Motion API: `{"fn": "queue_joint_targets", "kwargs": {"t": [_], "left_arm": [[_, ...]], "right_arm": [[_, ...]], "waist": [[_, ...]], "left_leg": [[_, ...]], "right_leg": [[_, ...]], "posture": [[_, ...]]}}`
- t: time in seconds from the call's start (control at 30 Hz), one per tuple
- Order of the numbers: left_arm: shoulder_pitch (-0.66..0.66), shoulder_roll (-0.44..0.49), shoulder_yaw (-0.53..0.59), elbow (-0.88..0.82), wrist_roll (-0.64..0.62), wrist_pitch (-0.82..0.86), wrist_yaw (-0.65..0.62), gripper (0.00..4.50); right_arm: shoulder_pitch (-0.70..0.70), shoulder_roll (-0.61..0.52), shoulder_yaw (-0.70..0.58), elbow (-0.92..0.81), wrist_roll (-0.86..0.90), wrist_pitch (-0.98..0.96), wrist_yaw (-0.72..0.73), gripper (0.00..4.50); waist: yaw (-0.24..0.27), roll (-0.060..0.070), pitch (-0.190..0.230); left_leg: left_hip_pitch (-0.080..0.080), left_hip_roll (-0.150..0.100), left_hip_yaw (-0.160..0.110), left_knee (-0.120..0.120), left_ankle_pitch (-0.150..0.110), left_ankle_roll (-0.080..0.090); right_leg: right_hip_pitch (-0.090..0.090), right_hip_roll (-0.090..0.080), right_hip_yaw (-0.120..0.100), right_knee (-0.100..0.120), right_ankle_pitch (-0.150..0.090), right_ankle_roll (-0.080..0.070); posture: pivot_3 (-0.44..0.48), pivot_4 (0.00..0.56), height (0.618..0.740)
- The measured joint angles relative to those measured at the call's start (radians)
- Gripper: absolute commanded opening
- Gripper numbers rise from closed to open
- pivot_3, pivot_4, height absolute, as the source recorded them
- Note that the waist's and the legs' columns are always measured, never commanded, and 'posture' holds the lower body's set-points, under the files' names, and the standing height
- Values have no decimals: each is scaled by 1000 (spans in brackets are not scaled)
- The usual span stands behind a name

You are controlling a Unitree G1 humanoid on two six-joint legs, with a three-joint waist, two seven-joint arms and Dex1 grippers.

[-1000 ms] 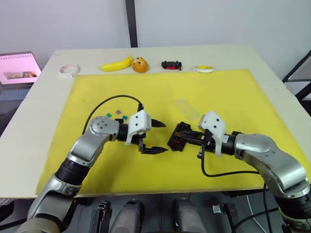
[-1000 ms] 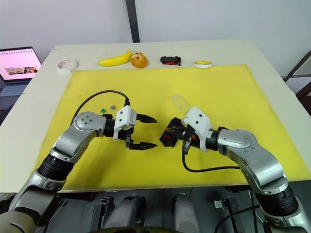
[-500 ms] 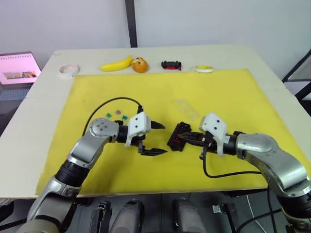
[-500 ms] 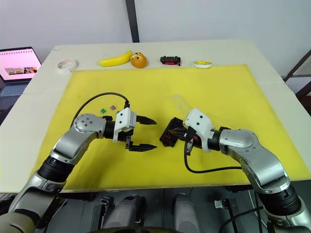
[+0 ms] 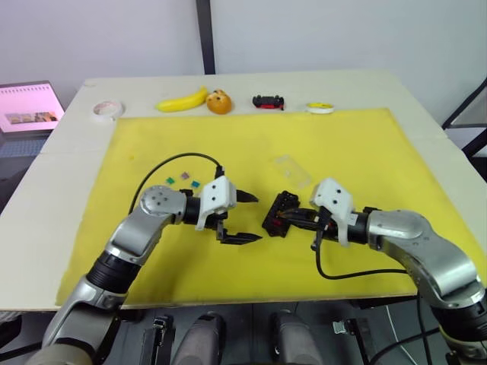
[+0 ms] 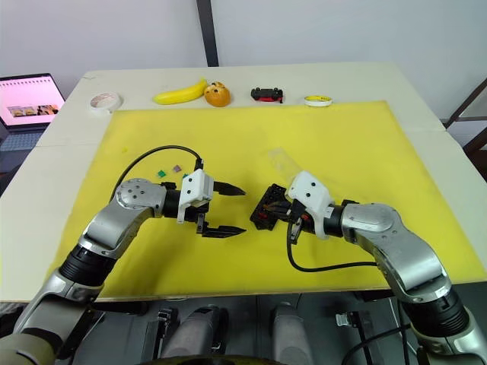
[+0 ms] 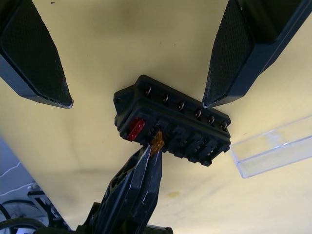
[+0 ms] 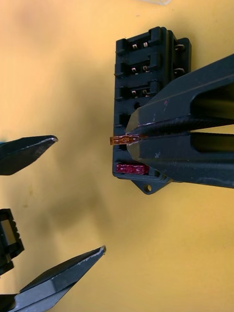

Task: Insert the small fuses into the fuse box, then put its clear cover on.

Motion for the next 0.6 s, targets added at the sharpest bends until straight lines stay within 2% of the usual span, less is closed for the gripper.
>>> {"fn": "queue_joint_targets", "kwargs": {"t": [0.6], "left_arm": [[0, 0, 0, -1, 1, 0, 0, 4500]], "right_arm": [[-9, 24, 11, 18, -9, 3, -10, 43]], "waist": [[0, 0, 0]], "left_leg": [[0, 0, 0, 0, 0, 0]], "right_leg": [[0, 0, 0, 0, 0, 0]], "posture": [[0, 150, 740]]}}
